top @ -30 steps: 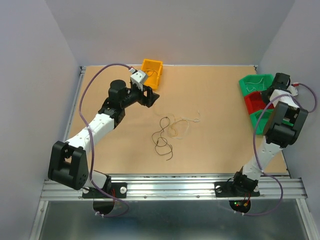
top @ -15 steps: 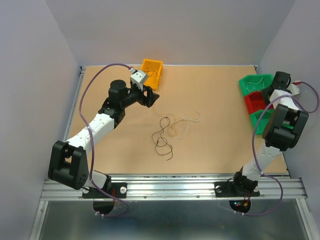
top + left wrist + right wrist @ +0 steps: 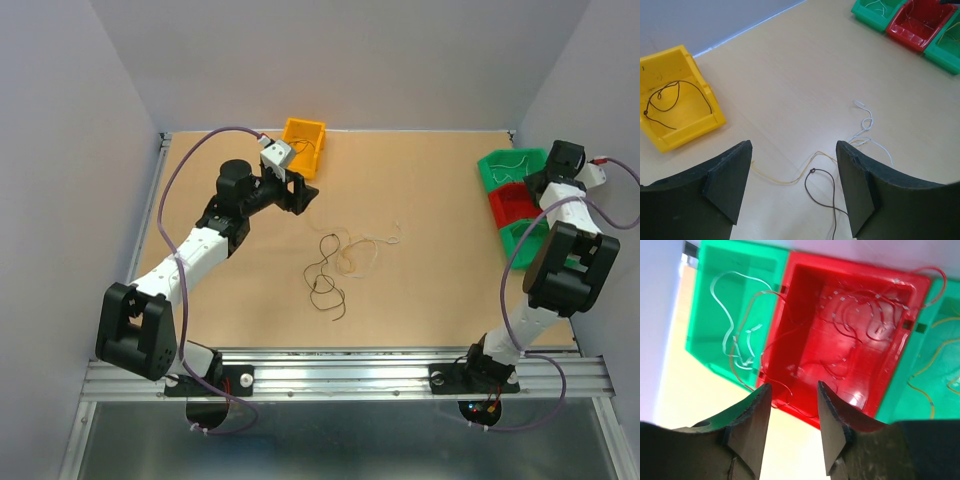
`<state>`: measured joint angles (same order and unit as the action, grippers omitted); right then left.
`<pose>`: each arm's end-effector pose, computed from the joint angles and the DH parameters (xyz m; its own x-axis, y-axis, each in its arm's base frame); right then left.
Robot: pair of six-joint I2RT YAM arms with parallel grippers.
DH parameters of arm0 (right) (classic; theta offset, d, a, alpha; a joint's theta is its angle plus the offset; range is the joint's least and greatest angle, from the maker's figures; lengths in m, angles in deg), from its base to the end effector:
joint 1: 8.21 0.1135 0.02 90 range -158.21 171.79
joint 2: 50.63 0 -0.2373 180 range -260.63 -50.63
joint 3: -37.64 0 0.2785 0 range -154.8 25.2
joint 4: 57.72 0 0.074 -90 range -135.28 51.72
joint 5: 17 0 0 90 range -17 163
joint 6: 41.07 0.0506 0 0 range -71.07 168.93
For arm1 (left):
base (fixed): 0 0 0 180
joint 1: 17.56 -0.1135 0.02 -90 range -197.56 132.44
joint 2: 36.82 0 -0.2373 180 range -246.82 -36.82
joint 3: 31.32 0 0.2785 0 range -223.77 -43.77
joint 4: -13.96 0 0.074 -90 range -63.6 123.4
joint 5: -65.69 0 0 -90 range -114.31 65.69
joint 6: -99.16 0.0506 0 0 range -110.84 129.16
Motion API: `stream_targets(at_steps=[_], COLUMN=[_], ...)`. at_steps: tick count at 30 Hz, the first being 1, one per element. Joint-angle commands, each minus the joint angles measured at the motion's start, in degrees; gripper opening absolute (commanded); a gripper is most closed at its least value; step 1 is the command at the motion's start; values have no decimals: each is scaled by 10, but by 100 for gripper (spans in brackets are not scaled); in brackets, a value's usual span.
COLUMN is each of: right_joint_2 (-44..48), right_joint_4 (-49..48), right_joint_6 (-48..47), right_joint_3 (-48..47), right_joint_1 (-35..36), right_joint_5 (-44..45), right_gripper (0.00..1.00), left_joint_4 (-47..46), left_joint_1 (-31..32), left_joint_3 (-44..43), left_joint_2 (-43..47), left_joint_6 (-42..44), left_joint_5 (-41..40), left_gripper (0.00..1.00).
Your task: Untangle the cables
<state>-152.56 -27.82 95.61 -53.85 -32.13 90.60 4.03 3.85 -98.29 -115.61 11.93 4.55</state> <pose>0.3925 -0.1908 0.2161 0.0285 0.7460 -0.6653 0.8402 0.3427 0.4203 0.3306 -0.1559 0.2853 0.0065 0.0429 -0.9991 0.7694 0.6379 0.0324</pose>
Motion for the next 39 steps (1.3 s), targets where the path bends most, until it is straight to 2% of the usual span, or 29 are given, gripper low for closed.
stream_targets(at_steps=[1, 6, 7, 8, 9, 11, 12, 13, 18, 19, 20, 25, 31, 39], right_joint_2=[11, 18, 27, 48, 62, 105, 117, 129, 171, 172, 174, 189, 170, 166], right_joint_4=[-25, -81, -102, -128, -188, -268, -284, -294, -290, -284, -274, -240, -196, -176], right_joint_6=[-18, -56, -77, -87, -103, -121, -130, -157, -221, -236, -243, -292, -308, -286], right_joint_3=[18, 47, 63, 79, 123, 165, 180, 199, 224, 228, 239, 274, 258, 258], right_joint_1=[0, 2, 4, 6, 8, 24, 34, 65, 186, 219, 234, 316, 342, 343], right_joint_5=[-7, -81, -122, -147, -199, -248, -267, -296, -354, -383, -391, -378, -304, -224], right_gripper=[47, 49, 52, 60, 62, 86, 93, 96, 95, 100, 100, 100, 86, 85], left_joint_4=[-18, -18, -18, -18, -18, -17, -17, -16, 2, 4, 5, 21, 57, 101], left_joint_1=[3, 3, 3, 4, 4, 4, 3, 4, 15, 21, 24, 40, 80, 149], left_joint_3=[-12, -15, -15, -16, -16, -16, -15, -14, -22, -23, -22, -24, -51, -121], left_joint_2=[30, 26, 27, 27, 26, 28, 29, 29, 14, 12, 7, -8, -59, -167], left_joint_6=[8, 8, 7, 7, 7, 7, 7, 9, 22, 24, 28, 56, 99, 123], left_joint_5=[10, 9, 10, 11, 13, 14, 15, 16, 30, 31, 32, 33, 6, -50], left_gripper=[79, 79, 79, 79, 79, 79, 79, 79, 80, 80, 80, 81, 81, 78])
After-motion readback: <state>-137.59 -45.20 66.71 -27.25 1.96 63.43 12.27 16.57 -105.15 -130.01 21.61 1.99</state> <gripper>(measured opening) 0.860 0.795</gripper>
